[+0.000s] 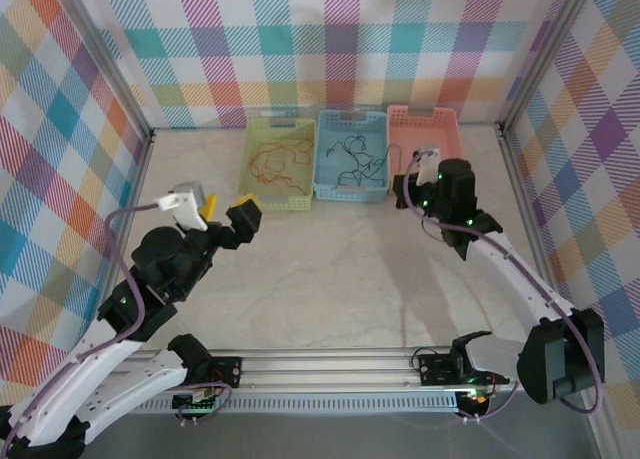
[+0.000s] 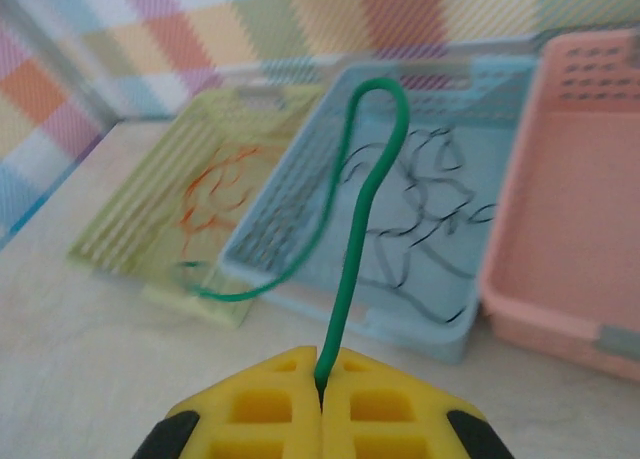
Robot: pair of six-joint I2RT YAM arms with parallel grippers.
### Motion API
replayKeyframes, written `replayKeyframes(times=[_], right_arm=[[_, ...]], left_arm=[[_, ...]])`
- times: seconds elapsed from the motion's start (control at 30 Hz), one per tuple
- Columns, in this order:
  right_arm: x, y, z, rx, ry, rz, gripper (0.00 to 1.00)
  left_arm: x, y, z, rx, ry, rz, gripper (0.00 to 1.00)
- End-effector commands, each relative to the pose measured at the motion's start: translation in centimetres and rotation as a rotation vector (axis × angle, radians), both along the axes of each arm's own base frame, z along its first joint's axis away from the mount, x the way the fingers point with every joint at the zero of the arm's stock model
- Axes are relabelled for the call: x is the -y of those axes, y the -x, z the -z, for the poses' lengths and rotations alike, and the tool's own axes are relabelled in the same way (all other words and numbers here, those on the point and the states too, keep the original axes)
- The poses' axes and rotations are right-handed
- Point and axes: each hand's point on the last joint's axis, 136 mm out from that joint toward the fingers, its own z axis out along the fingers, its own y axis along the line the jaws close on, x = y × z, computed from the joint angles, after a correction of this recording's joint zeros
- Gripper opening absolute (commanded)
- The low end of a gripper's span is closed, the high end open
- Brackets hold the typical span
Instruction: Untangle the cables
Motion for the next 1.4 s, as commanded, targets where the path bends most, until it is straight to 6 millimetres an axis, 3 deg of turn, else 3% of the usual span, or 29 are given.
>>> replayKeyframes(times=[0.0, 0.17, 0.33, 0.63, 0.8, 1.07, 1.27, 1.37], right_arm=[[2.9, -2.9, 0.2, -0.089, -0.077, 0.148, 0.0], [6.5, -7.2, 0.5, -0.141, -0.104, 0.293, 0.0], [10.2, -10.5, 2.6, -0.216, -0.126, 0.444, 0.0], [13.2, -15.8, 6.4, -0.288, -0.136, 0.559, 0.0], [13.4, -18.5, 8.4, -0.317, -0.171, 0.58, 0.0], [10.9, -22.7, 10.3, -0.376, -0.307, 0.495, 0.0], [9.8, -23.6, 12.4, -0.461, -0.396, 0.481, 0.03], [9.6, -23.4, 12.7, -0.484, -0.403, 0.478, 0.14]], left_arm=[[-1.2, 0.0, 2.9, -0.055, -0.091, -0.046, 1.0], [-1.4, 0.2, 4.0, -0.073, -0.125, -0.043, 1.0], [-1.3, 0.2, 4.8, -0.08, -0.141, -0.036, 1.0], [-0.4, -0.1, 6.0, -0.098, -0.149, -0.006, 1.0], [-0.1, -0.2, 6.2, -0.103, -0.158, 0.007, 1.0], [0.2, -0.4, 6.6, -0.111, -0.171, 0.019, 1.0], [0.6, -0.6, 7.2, -0.123, -0.183, 0.03, 1.0], [0.6, -0.8, 7.6, -0.134, -0.192, 0.025, 1.0]])
